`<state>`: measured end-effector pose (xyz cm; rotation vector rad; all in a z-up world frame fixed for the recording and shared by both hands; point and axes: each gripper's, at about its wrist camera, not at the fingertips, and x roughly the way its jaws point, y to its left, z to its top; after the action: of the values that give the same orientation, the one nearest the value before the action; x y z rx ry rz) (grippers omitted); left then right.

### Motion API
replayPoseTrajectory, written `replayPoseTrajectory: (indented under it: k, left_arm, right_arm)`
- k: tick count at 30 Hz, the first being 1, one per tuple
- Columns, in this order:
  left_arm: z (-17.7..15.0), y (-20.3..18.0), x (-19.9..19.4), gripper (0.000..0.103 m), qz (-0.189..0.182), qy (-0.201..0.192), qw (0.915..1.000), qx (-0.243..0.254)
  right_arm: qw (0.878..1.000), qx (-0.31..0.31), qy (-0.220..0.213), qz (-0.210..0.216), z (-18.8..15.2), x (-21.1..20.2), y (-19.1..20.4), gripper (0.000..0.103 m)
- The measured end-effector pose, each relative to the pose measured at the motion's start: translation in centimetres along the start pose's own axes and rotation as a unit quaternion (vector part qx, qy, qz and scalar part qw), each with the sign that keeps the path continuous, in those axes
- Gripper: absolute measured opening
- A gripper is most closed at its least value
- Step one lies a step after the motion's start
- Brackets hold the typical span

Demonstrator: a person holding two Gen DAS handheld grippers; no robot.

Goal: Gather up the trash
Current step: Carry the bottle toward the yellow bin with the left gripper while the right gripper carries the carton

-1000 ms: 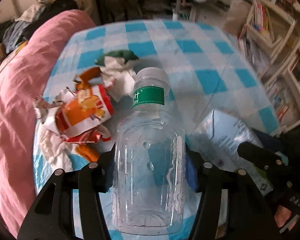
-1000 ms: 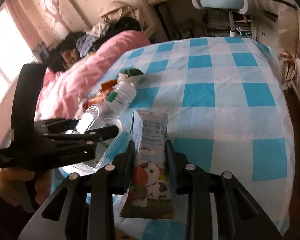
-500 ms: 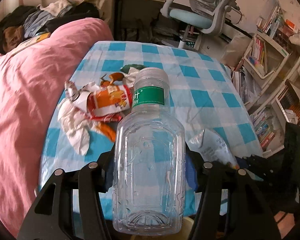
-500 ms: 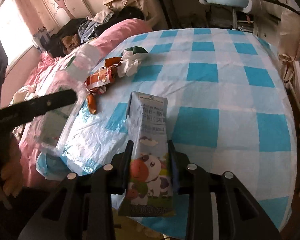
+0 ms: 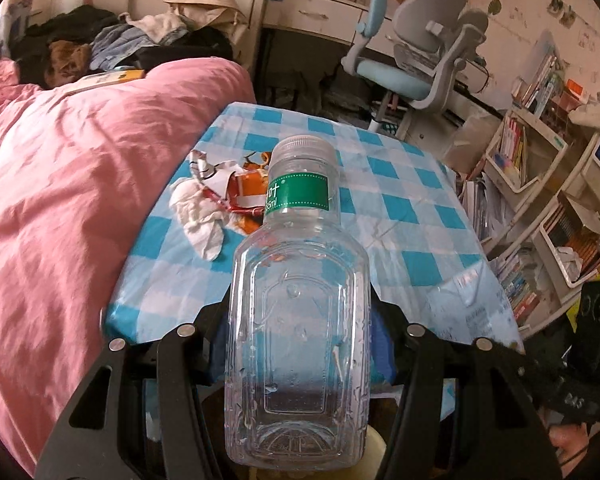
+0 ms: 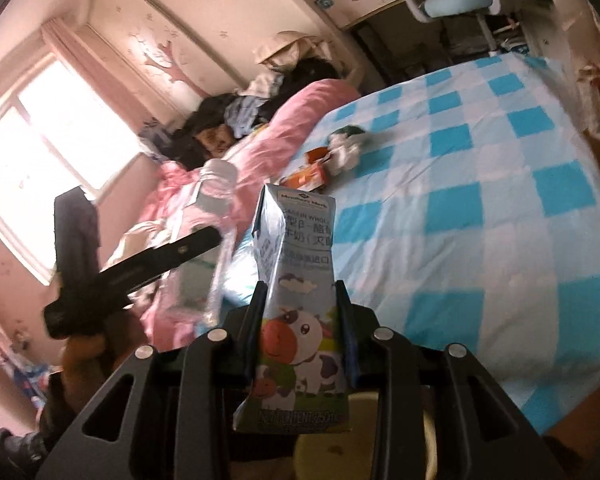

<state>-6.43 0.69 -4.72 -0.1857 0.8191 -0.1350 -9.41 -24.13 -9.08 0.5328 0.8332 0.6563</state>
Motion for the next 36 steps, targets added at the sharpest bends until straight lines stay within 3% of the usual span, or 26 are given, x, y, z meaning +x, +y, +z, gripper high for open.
replayPoseTrajectory:
  k: [16, 18, 19, 20, 28, 30, 33, 35, 36]
  left_arm:
    - [-3.1, -0.4, -1.9, 0.054, 0.012, 0.001, 0.9998, 0.014]
    - [-3.9, -0.6, -1.9, 0.054, 0.012, 0.01, 0.9998, 0.015]
    - [-4.3, -0.6, -1.8, 0.054, 0.013, 0.014, 0.9997, 0.015]
    - [-4.9, -0.8, -1.9, 0.054, 0.012, 0.02, 0.9996, 0.015]
    - [-10.3, -1.9, -1.2, 0.054, 0.004, 0.102, 0.9947, 0.011]
    - [-12.1, -2.1, -0.6, 0.054, 0.0, 0.142, 0.9897, 0.013]
    - [-15.2, -3.5, 0.9, 0.057, -0.022, 0.233, 0.9713, 0.043]
    - [-15.9, -4.3, 0.8, 0.066, -0.015, 0.24, 0.9681, 0.072]
    - [-15.8, -4.6, 0.4, 0.069, -0.01, 0.226, 0.9704, 0.084]
  right_arm:
    - [0.993, -0.028, 0.112, 0.009, -6.6, 2.3, 2.0, 0.033]
    - [0.989, -0.038, 0.14, -0.007, -7.3, 3.1, 2.1, 0.037]
    - [0.989, -0.037, 0.145, -0.017, -7.6, 3.3, 2.0, 0.046]
    - [0.989, -0.034, 0.145, -0.022, -7.8, 3.2, 1.8, 0.051]
    - [0.988, -0.044, 0.088, -0.117, -6.7, 1.3, 0.8, 0.057]
    - [0.987, -0.045, 0.067, -0.139, -6.1, 0.7, 0.5, 0.064]
    - [0.984, -0.042, 0.048, -0.167, -5.2, 0.3, 0.0, 0.069]
    - [0.981, -0.042, 0.044, -0.184, -4.4, 0.5, -0.3, 0.072]
    - [0.98, -0.045, 0.042, -0.192, -3.8, 0.6, -0.3, 0.073]
